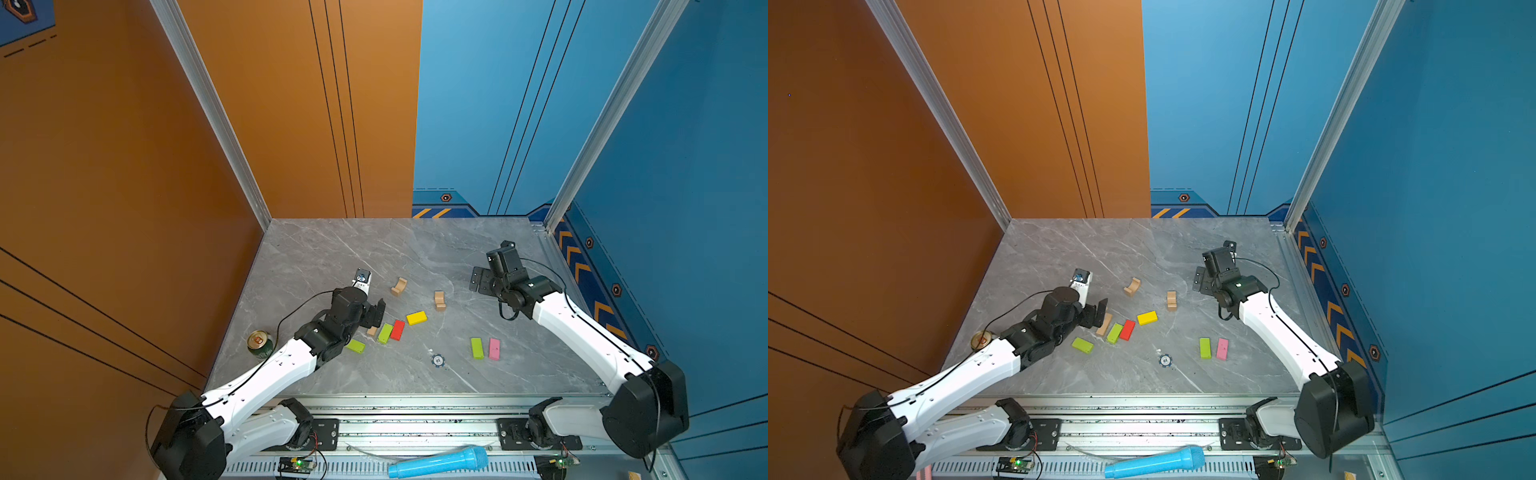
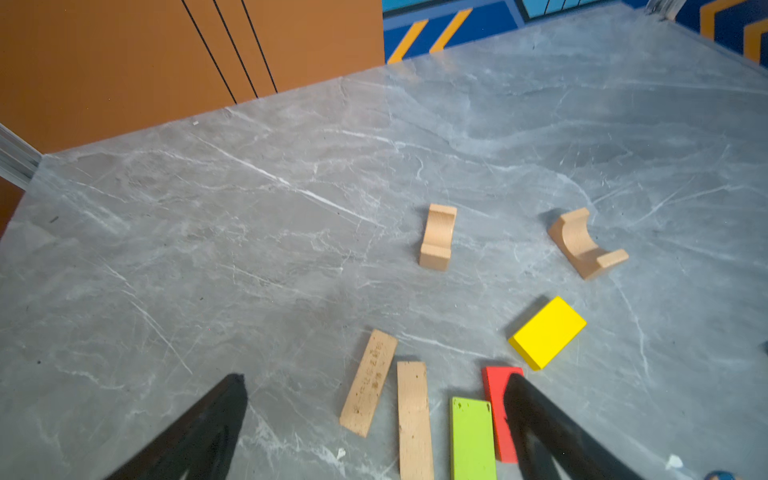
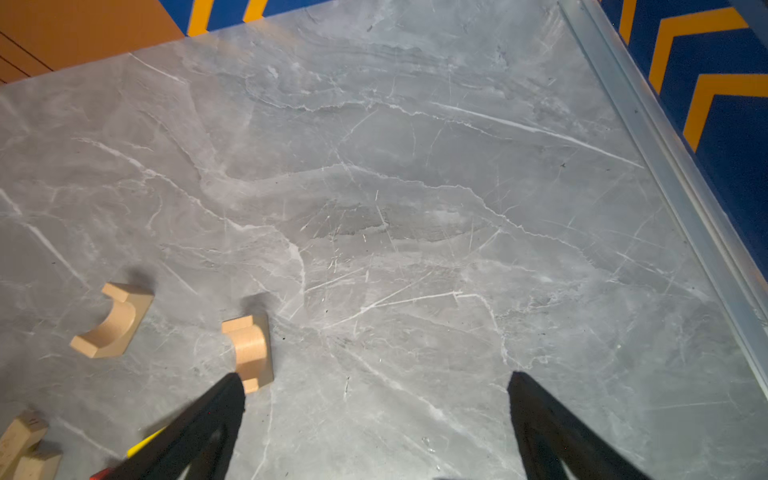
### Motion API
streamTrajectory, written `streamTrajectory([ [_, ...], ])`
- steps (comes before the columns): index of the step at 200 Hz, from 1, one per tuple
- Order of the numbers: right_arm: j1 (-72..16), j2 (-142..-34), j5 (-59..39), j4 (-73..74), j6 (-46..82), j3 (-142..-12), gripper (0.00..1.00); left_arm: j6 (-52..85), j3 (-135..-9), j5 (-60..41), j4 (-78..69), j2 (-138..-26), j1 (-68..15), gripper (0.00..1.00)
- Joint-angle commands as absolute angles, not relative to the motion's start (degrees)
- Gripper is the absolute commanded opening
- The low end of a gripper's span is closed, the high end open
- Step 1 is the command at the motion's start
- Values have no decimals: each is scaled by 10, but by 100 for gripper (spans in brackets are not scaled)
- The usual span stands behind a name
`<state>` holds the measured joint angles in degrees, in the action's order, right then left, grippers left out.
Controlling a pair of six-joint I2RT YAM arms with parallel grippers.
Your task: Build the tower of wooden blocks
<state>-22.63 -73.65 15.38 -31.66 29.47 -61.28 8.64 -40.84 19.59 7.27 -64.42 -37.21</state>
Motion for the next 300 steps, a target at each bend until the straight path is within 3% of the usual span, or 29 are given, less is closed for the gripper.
streamTrajectory([
  [1, -235, -693, 131, -368, 315, -600, 100, 79, -467, 157, 131, -699, -375, 98],
  [25, -239, -661, 111, -384, 320, -586, 100, 65, -526, 131, 150, -794, -368, 100],
  [99, -238, -585, 100, -433, 304, -571, 100, 92, -670, 84, 171, -1004, -361, 90],
  [300, -205, -555, 88, -460, 293, -568, 100, 94, -807, 115, 186, -1163, -338, 88],
])
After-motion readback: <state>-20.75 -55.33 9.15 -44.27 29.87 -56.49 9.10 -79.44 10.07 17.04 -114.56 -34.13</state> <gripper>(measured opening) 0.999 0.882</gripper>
